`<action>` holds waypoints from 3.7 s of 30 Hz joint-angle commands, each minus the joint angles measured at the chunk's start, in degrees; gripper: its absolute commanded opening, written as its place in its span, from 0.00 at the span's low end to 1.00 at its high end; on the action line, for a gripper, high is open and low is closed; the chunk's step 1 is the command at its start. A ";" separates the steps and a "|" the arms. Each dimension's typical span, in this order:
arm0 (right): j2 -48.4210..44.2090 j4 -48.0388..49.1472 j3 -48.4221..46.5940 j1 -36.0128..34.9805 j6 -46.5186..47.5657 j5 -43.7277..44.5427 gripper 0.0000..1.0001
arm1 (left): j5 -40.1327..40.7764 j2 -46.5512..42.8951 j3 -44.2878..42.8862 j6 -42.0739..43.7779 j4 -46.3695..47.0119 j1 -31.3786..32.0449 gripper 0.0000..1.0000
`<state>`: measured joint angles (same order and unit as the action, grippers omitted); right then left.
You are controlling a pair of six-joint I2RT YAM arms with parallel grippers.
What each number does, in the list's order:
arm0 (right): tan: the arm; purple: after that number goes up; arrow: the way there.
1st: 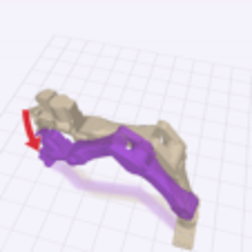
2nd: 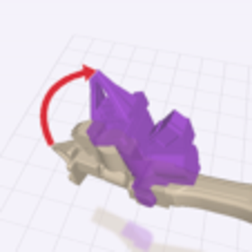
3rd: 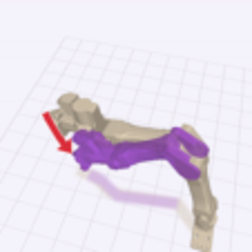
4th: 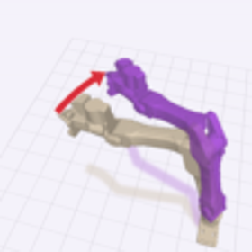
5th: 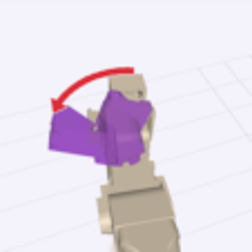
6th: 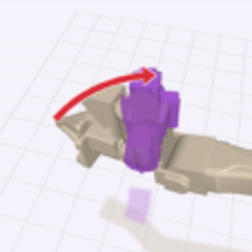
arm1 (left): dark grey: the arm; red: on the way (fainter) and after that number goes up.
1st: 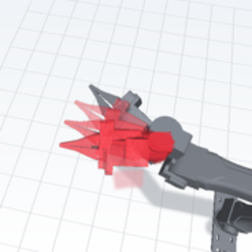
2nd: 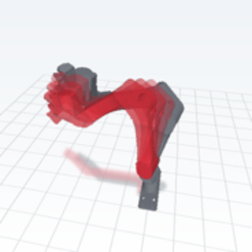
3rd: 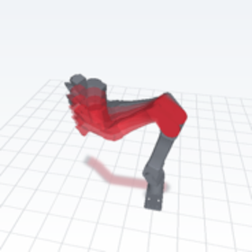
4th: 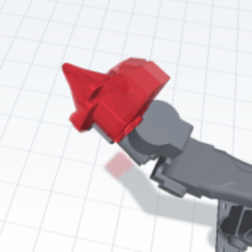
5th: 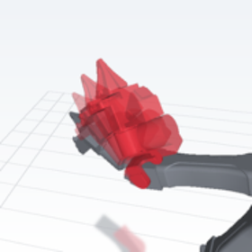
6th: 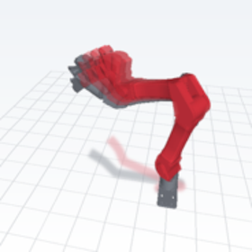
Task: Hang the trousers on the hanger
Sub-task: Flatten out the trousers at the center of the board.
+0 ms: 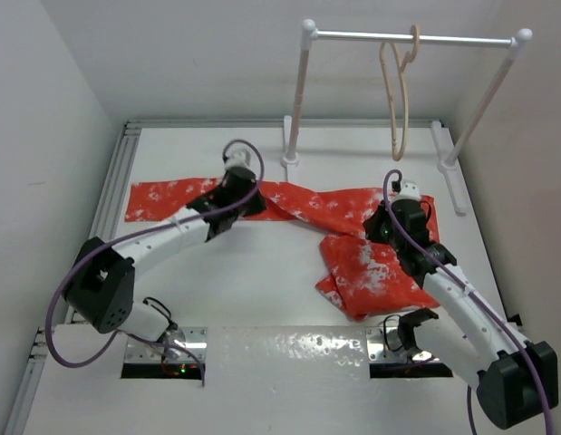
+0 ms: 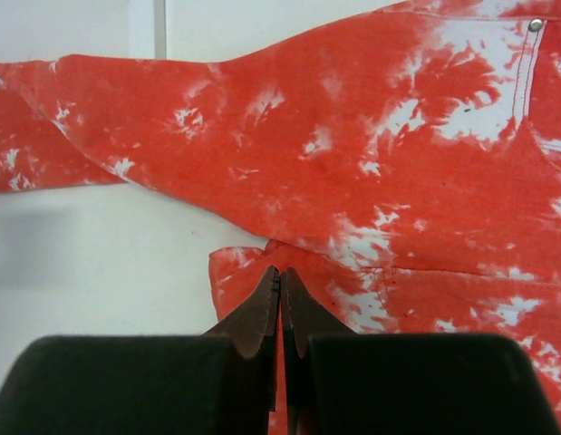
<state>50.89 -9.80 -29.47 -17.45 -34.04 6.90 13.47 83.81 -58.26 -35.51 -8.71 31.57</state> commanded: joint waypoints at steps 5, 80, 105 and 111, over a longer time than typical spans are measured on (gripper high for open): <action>-1.15 -0.84 -0.85 -0.39 0.47 -3.19 0.00 | 12.94 -2.94 8.34 -4.03 -1.21 9.48 0.00; 2.19 3.12 1.00 -2.06 1.17 -11.47 0.00 | 20.45 48.29 -43.43 2.02 -27.68 -43.35 0.00; 1.50 3.30 1.26 -2.06 0.91 -11.29 0.00 | -5.46 8.92 -14.91 -5.88 4.18 -47.56 0.00; 0.70 3.30 1.52 -2.06 0.91 -11.64 0.00 | -14.51 17.26 -2.30 -8.17 10.20 -55.39 0.00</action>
<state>52.27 -8.60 -28.36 -19.00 -33.01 -4.51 5.19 97.21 -63.88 -41.74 -0.73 -21.69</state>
